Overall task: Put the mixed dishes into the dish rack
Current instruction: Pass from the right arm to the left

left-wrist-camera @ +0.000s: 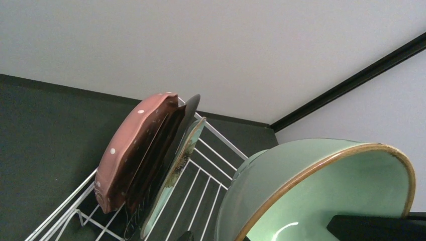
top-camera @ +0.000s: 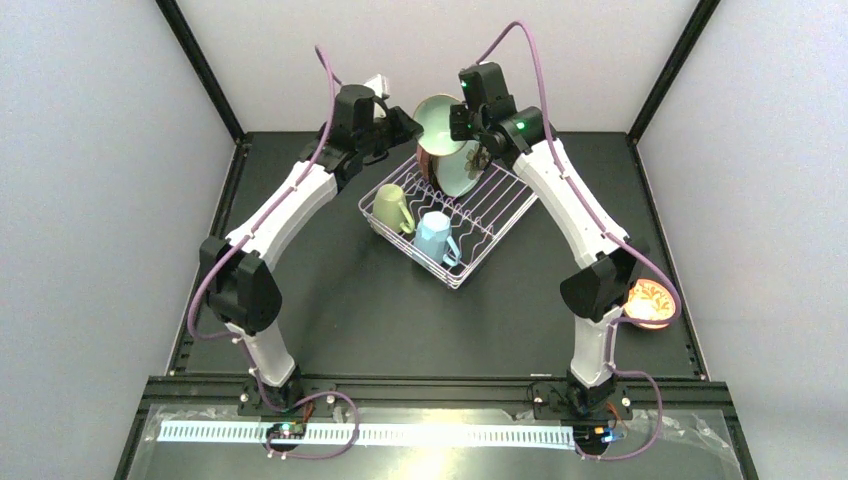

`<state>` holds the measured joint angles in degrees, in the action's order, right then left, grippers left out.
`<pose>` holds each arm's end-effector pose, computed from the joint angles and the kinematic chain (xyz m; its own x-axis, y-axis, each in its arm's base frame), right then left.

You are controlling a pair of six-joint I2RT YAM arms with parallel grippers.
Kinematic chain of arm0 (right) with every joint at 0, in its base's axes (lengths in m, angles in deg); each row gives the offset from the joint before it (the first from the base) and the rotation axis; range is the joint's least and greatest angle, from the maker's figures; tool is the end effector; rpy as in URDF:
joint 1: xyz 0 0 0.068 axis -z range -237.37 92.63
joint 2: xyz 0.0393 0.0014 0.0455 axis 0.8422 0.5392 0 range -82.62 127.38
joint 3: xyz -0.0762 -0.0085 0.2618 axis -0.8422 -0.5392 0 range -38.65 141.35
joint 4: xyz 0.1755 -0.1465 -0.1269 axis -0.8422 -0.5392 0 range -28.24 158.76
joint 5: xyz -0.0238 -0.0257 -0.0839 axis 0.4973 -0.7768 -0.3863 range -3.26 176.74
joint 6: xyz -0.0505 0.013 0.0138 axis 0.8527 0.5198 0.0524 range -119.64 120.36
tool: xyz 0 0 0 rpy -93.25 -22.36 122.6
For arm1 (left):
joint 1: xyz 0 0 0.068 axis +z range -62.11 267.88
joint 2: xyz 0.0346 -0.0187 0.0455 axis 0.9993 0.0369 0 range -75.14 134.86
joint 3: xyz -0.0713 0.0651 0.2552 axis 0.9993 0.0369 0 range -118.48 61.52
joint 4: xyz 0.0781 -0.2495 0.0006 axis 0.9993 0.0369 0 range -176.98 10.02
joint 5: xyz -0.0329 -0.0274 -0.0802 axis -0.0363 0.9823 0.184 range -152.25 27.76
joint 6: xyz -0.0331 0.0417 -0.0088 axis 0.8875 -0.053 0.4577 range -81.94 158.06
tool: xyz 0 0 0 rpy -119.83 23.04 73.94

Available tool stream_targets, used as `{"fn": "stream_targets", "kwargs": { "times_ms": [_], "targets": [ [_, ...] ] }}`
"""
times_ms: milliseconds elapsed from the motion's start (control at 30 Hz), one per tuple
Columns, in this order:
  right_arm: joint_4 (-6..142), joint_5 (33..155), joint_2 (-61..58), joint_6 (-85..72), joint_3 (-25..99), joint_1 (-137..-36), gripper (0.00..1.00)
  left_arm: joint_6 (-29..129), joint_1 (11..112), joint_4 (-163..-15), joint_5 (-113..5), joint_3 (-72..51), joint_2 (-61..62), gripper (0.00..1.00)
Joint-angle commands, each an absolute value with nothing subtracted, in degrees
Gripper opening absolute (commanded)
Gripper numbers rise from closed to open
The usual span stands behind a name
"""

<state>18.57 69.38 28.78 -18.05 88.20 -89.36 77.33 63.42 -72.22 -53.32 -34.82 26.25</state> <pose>0.3662 0.2162 0.4209 -0.5526 0.0104 -0.8334 -0.1297 0.9867 0.0983 0.3837 -0.1807 0.3734 -0.5819 -0.4223 -0.6950 0.2242 0.7382 -0.6362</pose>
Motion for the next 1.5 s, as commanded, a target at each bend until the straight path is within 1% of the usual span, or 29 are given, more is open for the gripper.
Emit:
{"fn": "stream_targets", "kwargs": {
  "times_ms": [0, 533, 600, 633, 700, 767, 800, 933, 1033, 1167, 1200, 1267, 1300, 1367, 1433, 1467],
  "targets": [
    [20.5, 70.5, 28.3, -19.1, 91.0, -89.4, 0.0, 75.1, 62.9, -72.1, -55.7, -35.9, 27.0, 0.45],
    [18.1, 75.8, 28.9, -21.1, 92.2, -89.4, 0.0, 69.2, 58.8, -79.9, -60.1, -31.0, 24.7, 0.46],
    [17.8, 76.2, 28.8, -21.2, 92.2, -89.4, 0.0, 68.7, 58.7, -81.2, -60.7, -29.8, 24.0, 0.4],
    [17.6, 76.3, 28.7, -21.2, 92.2, -89.5, 0.0, 68.5, 58.7, -81.9, -61.2, -29.1, 23.6, 0.36],
    [17.2, 76.5, 28.4, -21.2, 92.0, -89.5, 0.0, 68.5, 58.6, -83.5, -62.0, -27.3, 22.5, 0.24],
    [16.9, 76.9, 28.1, -21.2, 91.6, -89.4, 0.0, 68.2, 58.5, -85.3, -64.0, -25.5, 21.4, 0.08],
    [16.8, 76.9, 27.8, -21.2, 91.2, -89.5, 0.0, 68.0, 58.5, -85.8, -64.9, -25.0, 21.0, 0.02],
    [17.3, 76.9, 26.4, -21.3, 88.8, -89.5, 0.0, 67.2, 58.2, -86.3, -67.3, -23.7, 19.5, 0.01],
    [17.2, 77.1, 25.6, -21.2, 87.6, -89.5, 0.0, 67.1, 58.0, -89.5, -68.6, -21.9, 17.9, 0.01],
    [16.9, 76.8, 24.4, -21.0, 86.5, -89.5, 0.0, 66.9, 57.8, -89.2, -71.0, -21.0, 16.6, 0.01],
    [16.9, 76.6, 23.9, -21.1, 86.1, -89.5, 0.02, 66.8, 57.8, -88.8, -71.6, -21.0, 16.5, 0.01],
    [17.1, 76.1, 22.7, -21.0, 84.8, -89.5, 0.12, 66.6, 57.7, -87.9, -72.7, -21.2, 16.1, 0.01],
    [17.4, 75.9, 22.1, -20.9, 84.3, -89.5, 0.21, 66.5, 57.7, -87.5, -73.3, -21.2, 16.0, 0.01],
    [17.5, 75.5, 20.7, -20.8, 83.4, -89.4, 0.48, 66.3, 57.6, -87.2, -75.0, -21.5, 15.8, 0.01],
    [17.5, 75.0, 19.4, -20.5, 82.4, -89.5, 0.6, 66.2, 57.6, -84.9, -76.0, -21.7, 15.7, 0.01],
    [17.5, 74.8, 18.8, -20.4, 81.9, -89.5, 0.64, 66.2, 57.6, -84.6, -76.6, -21.8, 15.7, 0.01]
  ]
}}
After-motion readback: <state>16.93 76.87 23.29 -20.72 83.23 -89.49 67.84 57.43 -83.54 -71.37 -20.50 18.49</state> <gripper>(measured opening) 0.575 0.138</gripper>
